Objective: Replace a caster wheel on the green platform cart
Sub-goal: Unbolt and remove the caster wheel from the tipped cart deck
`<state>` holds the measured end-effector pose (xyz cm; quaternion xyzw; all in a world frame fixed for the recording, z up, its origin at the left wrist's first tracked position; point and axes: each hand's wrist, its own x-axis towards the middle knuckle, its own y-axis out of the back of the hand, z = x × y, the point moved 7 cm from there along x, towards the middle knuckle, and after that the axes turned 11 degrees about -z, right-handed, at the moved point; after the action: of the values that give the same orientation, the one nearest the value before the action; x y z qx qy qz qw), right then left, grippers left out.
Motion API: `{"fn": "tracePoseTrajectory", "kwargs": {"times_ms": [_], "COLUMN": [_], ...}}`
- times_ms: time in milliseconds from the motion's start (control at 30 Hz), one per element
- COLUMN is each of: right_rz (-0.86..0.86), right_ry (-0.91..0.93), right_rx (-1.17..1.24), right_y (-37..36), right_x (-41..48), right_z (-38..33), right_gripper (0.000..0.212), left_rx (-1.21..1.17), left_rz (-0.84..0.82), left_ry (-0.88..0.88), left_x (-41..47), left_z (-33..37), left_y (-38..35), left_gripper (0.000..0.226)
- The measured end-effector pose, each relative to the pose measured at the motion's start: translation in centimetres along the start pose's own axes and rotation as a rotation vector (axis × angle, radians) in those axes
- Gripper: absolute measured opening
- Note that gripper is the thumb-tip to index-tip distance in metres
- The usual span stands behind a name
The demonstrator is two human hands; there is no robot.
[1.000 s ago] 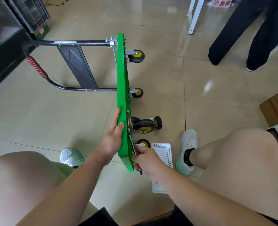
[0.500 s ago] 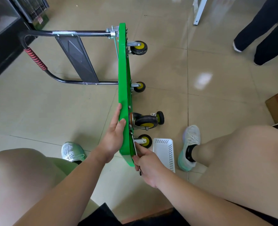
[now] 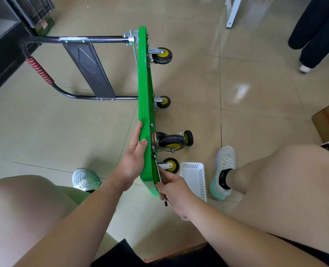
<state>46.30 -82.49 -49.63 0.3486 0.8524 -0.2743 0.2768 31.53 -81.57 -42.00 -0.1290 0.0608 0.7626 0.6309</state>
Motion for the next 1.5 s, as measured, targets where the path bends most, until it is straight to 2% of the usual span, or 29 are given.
{"fn": "tracePoseTrajectory", "kwargs": {"times_ms": [100, 267, 367, 967, 1167, 1500], "right_rz": [-0.068, -0.162, -0.138, -0.025, -0.014, -0.038], "right_ry": [-0.011, -0.031, -0.009, 0.063, 0.076, -0.005], "right_rx": [-0.059, -0.165, -0.261, -0.248, -0.261, -0.294], "right_y": [0.5, 0.1, 0.3, -0.2, -0.4, 0.2], "right_x": [-0.3, -0.2, -0.4, 0.0, 0.2, 0.0], "right_z": [-1.2, -2.2, -1.8, -0.4, -0.4, -1.1], "right_gripper": [0.059, 0.072, 0.074, 0.069, 0.068, 0.068], "left_rx": [0.018, 0.024, 0.027, 0.010, 0.017, 0.033], "left_rz": [-0.003, 0.003, 0.001, 0.044, 0.044, 0.038], "left_ry": [-0.007, -0.007, 0.000, -0.008, -0.016, 0.025], "left_x": [0.1, 0.0, 0.0, 0.1, 0.1, 0.1], "left_z": [0.0, -0.1, -0.2, -0.6, -0.5, 0.0], "left_y": [0.1, 0.3, 0.3, 0.4, 0.4, 0.1], "left_gripper": [0.048, 0.047, 0.047, 0.049, 0.056, 0.048]}}
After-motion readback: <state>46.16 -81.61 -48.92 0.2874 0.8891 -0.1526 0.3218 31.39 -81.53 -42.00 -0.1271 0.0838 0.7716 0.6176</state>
